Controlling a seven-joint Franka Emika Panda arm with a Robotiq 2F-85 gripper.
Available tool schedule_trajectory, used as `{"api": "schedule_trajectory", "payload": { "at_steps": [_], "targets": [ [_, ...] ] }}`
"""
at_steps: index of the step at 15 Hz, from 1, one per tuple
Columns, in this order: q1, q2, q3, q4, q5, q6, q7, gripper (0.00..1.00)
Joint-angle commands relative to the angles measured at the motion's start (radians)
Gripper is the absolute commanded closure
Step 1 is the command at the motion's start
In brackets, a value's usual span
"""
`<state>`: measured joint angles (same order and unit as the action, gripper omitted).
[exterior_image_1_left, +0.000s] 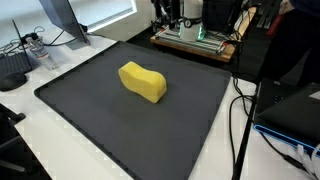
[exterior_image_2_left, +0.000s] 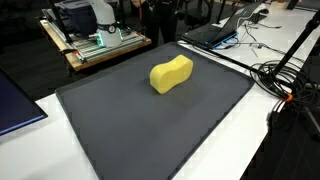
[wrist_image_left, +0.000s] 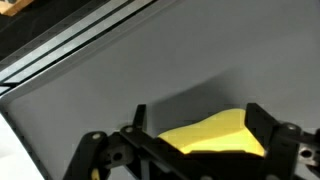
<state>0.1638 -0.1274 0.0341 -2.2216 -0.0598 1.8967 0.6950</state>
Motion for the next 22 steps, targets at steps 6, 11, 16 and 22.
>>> {"api": "schedule_trajectory", "payload": {
  "at_steps": [6,11,16,22],
  "targets": [
    [-0.048,-0.005,0.047,-0.01,0.004,-0.002,-0.011,0.0],
    [-0.057,0.031,0.048,0.007,-0.002,0.089,-0.006,0.0],
    [-0.089,0.072,0.029,0.007,-0.028,0.193,-0.092,0.0],
    [-0.14,0.132,-0.013,0.051,-0.003,0.246,-0.396,0.0]
  ]
}}
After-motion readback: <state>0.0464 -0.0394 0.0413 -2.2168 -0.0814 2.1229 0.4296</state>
